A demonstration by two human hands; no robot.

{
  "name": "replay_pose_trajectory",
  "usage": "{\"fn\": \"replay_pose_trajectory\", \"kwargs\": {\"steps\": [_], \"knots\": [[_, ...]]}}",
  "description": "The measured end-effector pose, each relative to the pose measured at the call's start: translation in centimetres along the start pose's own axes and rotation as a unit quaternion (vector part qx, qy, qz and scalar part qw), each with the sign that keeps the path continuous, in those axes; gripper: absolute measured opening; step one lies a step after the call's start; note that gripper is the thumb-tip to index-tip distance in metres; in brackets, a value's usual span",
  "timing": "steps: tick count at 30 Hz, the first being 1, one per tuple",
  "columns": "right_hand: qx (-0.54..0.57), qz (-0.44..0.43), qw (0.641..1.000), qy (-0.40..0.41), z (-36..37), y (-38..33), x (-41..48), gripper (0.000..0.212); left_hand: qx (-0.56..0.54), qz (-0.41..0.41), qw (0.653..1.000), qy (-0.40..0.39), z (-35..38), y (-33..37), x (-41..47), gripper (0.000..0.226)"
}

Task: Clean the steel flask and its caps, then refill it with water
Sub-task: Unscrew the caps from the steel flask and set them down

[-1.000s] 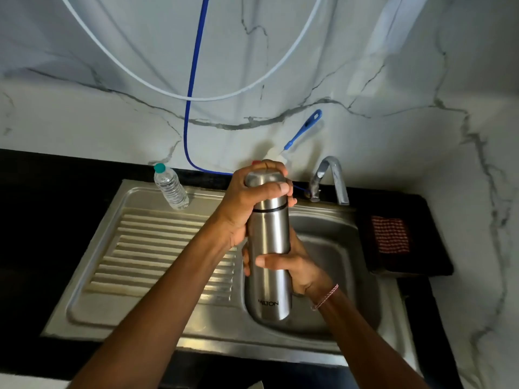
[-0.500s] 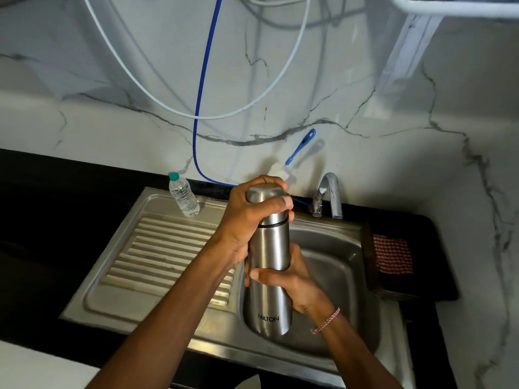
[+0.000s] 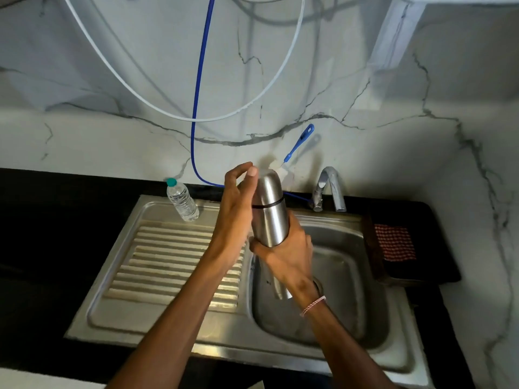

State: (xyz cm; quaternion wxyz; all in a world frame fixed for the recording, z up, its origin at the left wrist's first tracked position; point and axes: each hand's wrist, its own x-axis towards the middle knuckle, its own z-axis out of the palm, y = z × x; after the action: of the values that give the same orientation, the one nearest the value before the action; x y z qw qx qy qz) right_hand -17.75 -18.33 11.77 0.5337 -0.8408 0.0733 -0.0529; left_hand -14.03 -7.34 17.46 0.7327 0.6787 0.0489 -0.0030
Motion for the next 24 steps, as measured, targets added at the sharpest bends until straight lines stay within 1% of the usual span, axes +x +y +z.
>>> {"fn": "replay_pose_trajectory", "kwargs": {"steps": [1, 3, 5, 6, 7, 9, 11, 12, 13, 15, 17, 18, 19, 20, 21, 22, 24], "knots": [[0.006, 0.004, 1.000, -0.001, 0.1, 0.0, 0.1, 0.068, -0.023, 0.000, 1.000, -0.015, -0.9, -0.3, 0.2, 0.046], [0.044, 0.007, 0.999, -0.008, 0.3, 0.0, 0.2, 0.068, -0.075, -0.003, 0.997, -0.017, -2.1, -0.5, 0.8, 0.048], [0.096, 0.007, 0.994, -0.046, 0.1, -0.1, 0.3, 0.068, -0.112, -0.018, 0.994, -0.007, -2.5, -0.2, 1.6, 0.052], [0.119, 0.007, 0.990, -0.075, 0.0, -0.2, 0.3, 0.068, -0.112, -0.029, 0.993, -0.010, -2.6, 0.1, 2.0, 0.055], [0.138, 0.004, 0.985, -0.105, -0.2, -0.4, 0.3, 0.068, -0.109, -0.037, 0.993, -0.025, -2.6, 0.6, 2.4, 0.056], [0.167, -0.003, 0.973, -0.156, -0.3, -0.9, 0.3, 0.061, -0.129, -0.043, 0.987, -0.083, -2.3, 1.7, 2.7, 0.054], [0.186, -0.001, 0.967, -0.177, -0.6, -1.2, 0.6, 0.055, -0.146, -0.028, 0.978, -0.145, -1.8, 2.5, 2.9, 0.052], [0.186, 0.000, 0.967, -0.174, -0.8, -1.3, 0.8, 0.053, -0.137, -0.016, 0.979, -0.151, -1.5, 2.9, 2.8, 0.051], [0.177, 0.001, 0.970, -0.164, -0.9, -1.3, 1.1, 0.054, -0.129, -0.008, 0.982, -0.136, -1.1, 3.2, 2.6, 0.052], [0.134, -0.007, 0.982, -0.130, -1.0, -1.3, 1.3, 0.060, -0.095, 0.002, 0.992, -0.078, 0.0, 3.4, 2.4, 0.056], [0.062, -0.011, 0.995, -0.071, -0.8, -1.0, 1.6, 0.065, -0.013, 0.013, 1.000, -0.014, 0.9, 3.1, 2.2, 0.058], [0.029, -0.009, 0.999, -0.045, -0.8, -0.9, 1.8, 0.068, 0.026, 0.018, 0.999, -0.008, 1.1, 2.8, 2.0, 0.054], [0.012, -0.003, 1.000, -0.028, -0.8, -0.6, 2.1, 0.070, 0.055, 0.018, 0.998, -0.024, 1.2, 2.4, 1.9, 0.047], [0.014, 0.004, 1.000, -0.020, -1.0, -0.4, 2.4, 0.071, 0.059, 0.010, 0.997, -0.049, 1.1, 2.0, 1.8, 0.040], [0.026, 0.009, 0.999, -0.020, -1.3, -0.1, 2.7, 0.070, 0.046, -0.001, 0.996, -0.071, 0.9, 1.6, 1.7, 0.039], [0.041, 0.009, 0.999, -0.026, -1.6, 0.2, 2.8, 0.069, 0.024, -0.006, 0.996, -0.081, 0.6, 1.2, 1.7, 0.044], [0.060, 0.001, 0.997, -0.043, -2.1, 0.4, 2.8, 0.066, 0.006, 0.013, 0.997, -0.080, -0.1, 1.0, 1.6, 0.056]]}}
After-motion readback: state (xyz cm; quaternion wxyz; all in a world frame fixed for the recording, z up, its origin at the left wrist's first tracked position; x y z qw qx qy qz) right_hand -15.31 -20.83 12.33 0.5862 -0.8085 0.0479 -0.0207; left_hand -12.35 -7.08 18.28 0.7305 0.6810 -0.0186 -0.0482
